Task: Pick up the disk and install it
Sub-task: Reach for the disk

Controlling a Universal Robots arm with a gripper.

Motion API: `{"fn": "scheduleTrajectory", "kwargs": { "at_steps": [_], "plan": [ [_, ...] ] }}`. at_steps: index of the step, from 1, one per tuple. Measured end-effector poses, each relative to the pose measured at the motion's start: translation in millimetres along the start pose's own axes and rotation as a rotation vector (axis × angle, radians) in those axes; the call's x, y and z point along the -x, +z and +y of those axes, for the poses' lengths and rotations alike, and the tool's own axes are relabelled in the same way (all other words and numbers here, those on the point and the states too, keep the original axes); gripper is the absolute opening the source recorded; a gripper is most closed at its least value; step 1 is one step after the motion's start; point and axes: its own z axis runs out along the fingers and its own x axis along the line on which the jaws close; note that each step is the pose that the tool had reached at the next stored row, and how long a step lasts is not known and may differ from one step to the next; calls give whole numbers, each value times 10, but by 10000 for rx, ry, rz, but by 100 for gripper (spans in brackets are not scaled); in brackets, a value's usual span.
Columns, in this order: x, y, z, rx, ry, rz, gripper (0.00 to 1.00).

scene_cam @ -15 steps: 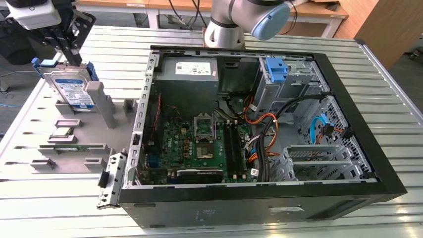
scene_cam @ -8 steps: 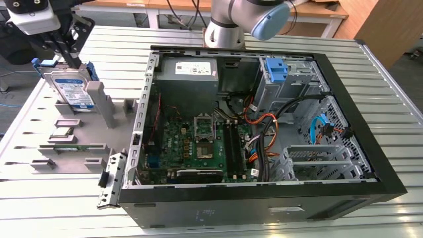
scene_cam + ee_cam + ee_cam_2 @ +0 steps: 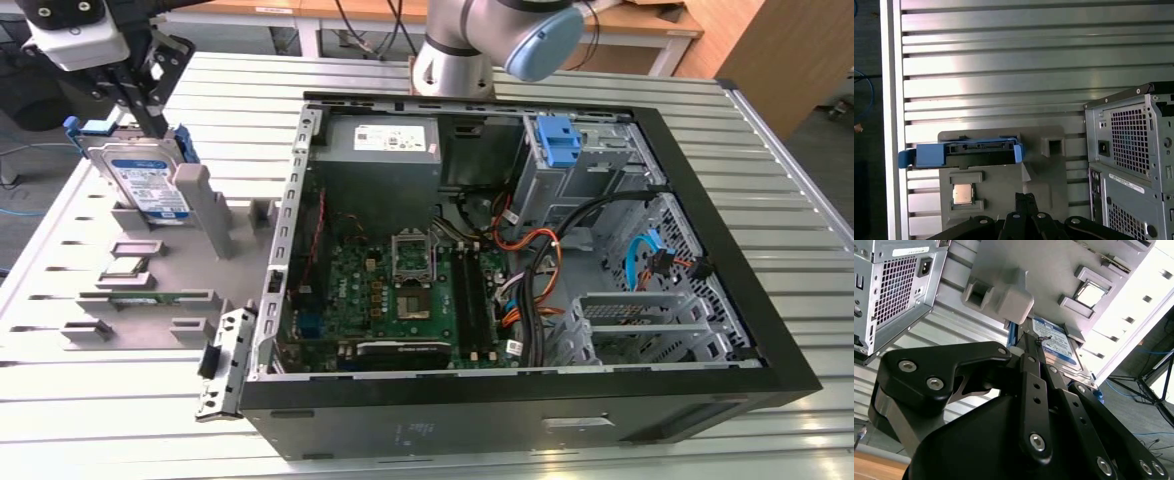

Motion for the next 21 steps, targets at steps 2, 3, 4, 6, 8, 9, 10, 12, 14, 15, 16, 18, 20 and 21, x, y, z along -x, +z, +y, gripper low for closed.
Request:
{"fn": "scheduleTrajectory", "kwargs": {
  "at_steps": [2, 3, 4, 6, 8, 9, 10, 12, 14, 15, 16, 18, 20, 21],
  "plan": [
    [-6, 21, 20, 1, 0, -1, 11],
    [-13, 32, 30, 2, 0, -2, 11],
    [-20, 41, 39, 2, 1, -2, 11],
    [-39, 58, 56, 1, 0, -1, 11],
    [-65, 71, 69, 0, 0, 0, 11],
    [-82, 75, 74, -1, 0, 1, 11],
    [-97, 80, 78, 0, 0, 0, 11],
    [-133, 87, 84, 0, -1, 0, 11],
    [-169, 94, 90, 0, 0, -1, 11],
    [-184, 96, 93, 0, 1, -1, 11],
    [-198, 99, 97, 0, 1, 0, 11],
    [-228, 106, 102, 1, 0, -1, 11],
    [-258, 113, 107, 1, 0, -1, 11],
    [-274, 117, 108, 0, 0, -1, 11]
  ]
}}
